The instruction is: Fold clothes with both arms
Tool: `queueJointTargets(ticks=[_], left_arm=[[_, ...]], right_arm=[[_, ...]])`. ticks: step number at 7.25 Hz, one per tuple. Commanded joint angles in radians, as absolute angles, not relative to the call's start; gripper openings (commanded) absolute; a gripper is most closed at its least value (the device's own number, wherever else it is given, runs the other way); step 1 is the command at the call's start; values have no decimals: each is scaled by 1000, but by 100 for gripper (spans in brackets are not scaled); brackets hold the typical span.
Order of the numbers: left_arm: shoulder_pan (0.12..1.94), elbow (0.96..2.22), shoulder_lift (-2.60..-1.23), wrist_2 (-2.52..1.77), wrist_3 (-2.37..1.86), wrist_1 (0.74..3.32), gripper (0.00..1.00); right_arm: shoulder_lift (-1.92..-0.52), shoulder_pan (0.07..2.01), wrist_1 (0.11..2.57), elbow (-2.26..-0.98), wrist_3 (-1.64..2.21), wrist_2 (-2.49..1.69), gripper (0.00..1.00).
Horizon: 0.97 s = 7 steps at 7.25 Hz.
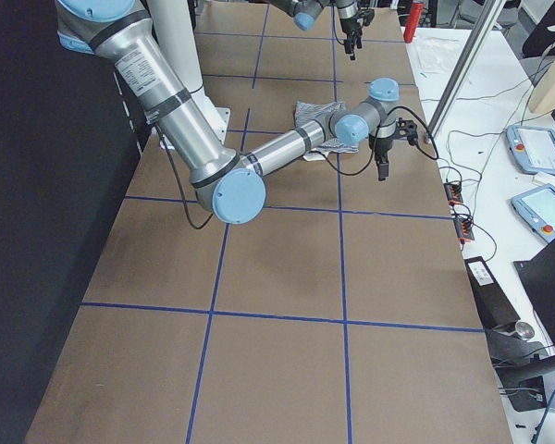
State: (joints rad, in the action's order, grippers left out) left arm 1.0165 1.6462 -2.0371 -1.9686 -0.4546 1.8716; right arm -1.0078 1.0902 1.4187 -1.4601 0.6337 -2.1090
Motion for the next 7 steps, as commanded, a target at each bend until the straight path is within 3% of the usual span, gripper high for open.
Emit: queueJointTargets(ticks=[1,4,6,7], left_arm=[[1212,1810,-1868,-2075,-123,1746,100],[1454,1770,-1717,-2166,153,1740,100],[1462,1724,-1642,-2161,155,1743,100],[1582,1682,-1603,-2178,150,1741,100]], right_arm=[[-1231,1297,1456,-1549,232,-2256,100],[-1398,1526,1598,-1519,-197,-2293,100],[-1572,1592,1543,-1534,-198,-2290,100],[-1594,1624,1496,-1551,-192,-2293,100]])
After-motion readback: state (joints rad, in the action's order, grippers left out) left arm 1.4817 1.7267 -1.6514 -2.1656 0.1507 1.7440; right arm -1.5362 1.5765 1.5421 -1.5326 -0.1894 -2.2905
